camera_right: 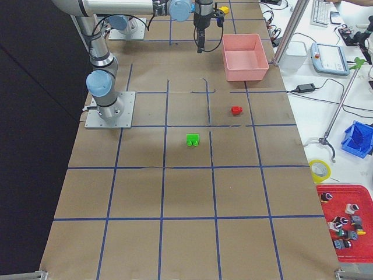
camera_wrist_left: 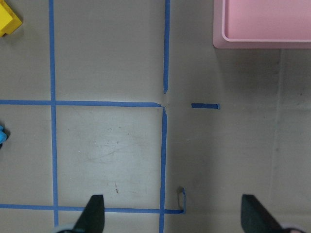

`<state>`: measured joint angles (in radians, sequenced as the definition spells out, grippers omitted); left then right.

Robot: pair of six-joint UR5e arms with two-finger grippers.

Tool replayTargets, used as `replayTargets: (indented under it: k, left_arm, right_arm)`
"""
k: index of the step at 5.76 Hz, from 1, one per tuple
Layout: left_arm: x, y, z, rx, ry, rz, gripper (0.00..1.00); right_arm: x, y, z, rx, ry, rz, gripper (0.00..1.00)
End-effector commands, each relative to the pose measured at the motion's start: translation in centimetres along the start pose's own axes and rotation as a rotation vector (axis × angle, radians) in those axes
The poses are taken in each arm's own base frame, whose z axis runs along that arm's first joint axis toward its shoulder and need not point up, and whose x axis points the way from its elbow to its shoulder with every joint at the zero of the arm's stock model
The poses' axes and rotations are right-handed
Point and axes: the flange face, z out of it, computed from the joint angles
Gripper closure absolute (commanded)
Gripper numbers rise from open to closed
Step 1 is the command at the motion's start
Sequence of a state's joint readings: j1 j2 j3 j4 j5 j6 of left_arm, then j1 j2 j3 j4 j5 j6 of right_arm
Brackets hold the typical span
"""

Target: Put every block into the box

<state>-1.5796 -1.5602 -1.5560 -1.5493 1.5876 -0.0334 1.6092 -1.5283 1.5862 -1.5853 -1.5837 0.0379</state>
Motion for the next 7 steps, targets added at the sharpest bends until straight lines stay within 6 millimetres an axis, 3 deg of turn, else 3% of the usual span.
replayTargets:
  k: [1,4,6,7]
  left_arm:
    - [0.1,0.2,-0.3,0.005,0.005,0.000,0.00]
    - [0.0,0.6,0.2,-0.004,0.007,0.003,0.00]
    - [-1.5,0.7,0.3,-0.018,-0.009,0.019,0.00]
    - [-5.9,0.1,1.0,-0.043,-0.011,-0.046,0.00]
  right_arm:
    - [0.0,0.1,0.1,-0.007,0.004,-0.001,0.00]
    - [0.0,0.1,0.5,-0.013,0.001,-0.001,0.00]
    - [-0.1,0.0,1.0,-0.014,-0.005,0.000,0.00]
    - [0.0,0.0,1.2,-0.018,-0.002,-0.001,0.00]
